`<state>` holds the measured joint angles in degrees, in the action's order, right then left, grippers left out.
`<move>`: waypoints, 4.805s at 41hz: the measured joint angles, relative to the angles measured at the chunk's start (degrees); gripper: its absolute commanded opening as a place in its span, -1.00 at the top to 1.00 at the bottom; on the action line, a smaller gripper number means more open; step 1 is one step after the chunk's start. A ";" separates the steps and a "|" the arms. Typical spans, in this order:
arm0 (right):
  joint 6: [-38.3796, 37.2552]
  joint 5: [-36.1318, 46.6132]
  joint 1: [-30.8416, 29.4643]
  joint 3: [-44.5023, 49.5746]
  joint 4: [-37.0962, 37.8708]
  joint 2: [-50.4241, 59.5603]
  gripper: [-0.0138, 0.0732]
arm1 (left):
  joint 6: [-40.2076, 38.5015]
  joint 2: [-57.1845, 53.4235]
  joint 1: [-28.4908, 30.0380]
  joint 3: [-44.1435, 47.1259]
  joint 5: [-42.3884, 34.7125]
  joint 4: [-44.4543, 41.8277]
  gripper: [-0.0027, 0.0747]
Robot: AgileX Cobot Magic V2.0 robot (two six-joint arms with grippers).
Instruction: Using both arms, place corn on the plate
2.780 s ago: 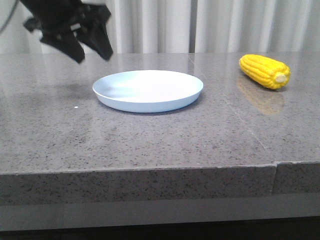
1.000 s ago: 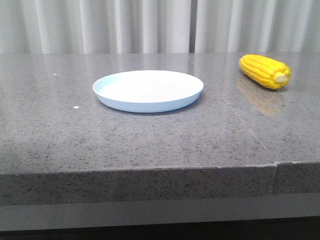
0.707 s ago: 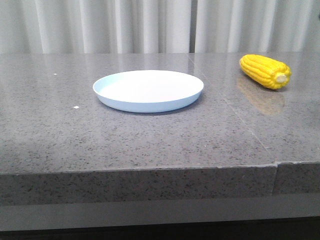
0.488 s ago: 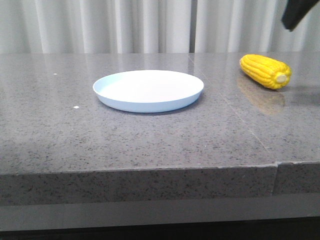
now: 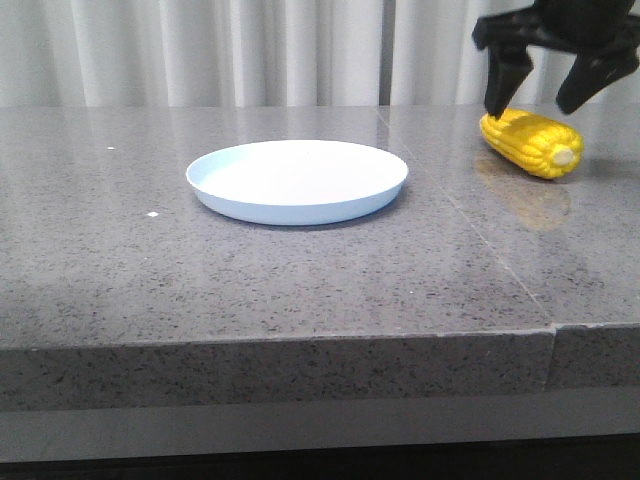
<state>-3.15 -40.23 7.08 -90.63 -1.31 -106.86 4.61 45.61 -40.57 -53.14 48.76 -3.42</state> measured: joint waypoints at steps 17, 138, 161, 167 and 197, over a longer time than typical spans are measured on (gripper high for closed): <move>0.24 -0.42 0.00 -0.52 0.00 -4.39 0.09 | 0.00 0.00 0.00 0.00 0.00 0.00 -0.29; 5.70 -25.80 27.65 7.06 0.23 40.75 -0.70 | -0.12 0.00 0.00 0.00 0.00 0.00 -0.29; 5.91 -20.64 27.65 33.40 -3.84 72.42 -0.70 | -0.12 0.00 0.00 0.00 -0.10 0.00 -0.29; 5.91 -20.64 27.65 37.19 -3.84 77.73 -0.64 | -0.12 0.00 0.00 0.00 -0.10 0.00 -0.29; 5.79 -20.74 27.65 39.01 -3.96 79.80 0.96 | -0.12 0.00 0.00 0.00 -0.21 0.00 0.98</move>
<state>2.64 -60.97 34.73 -51.61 -5.27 -27.06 4.49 45.61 -40.57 -53.14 48.55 -3.42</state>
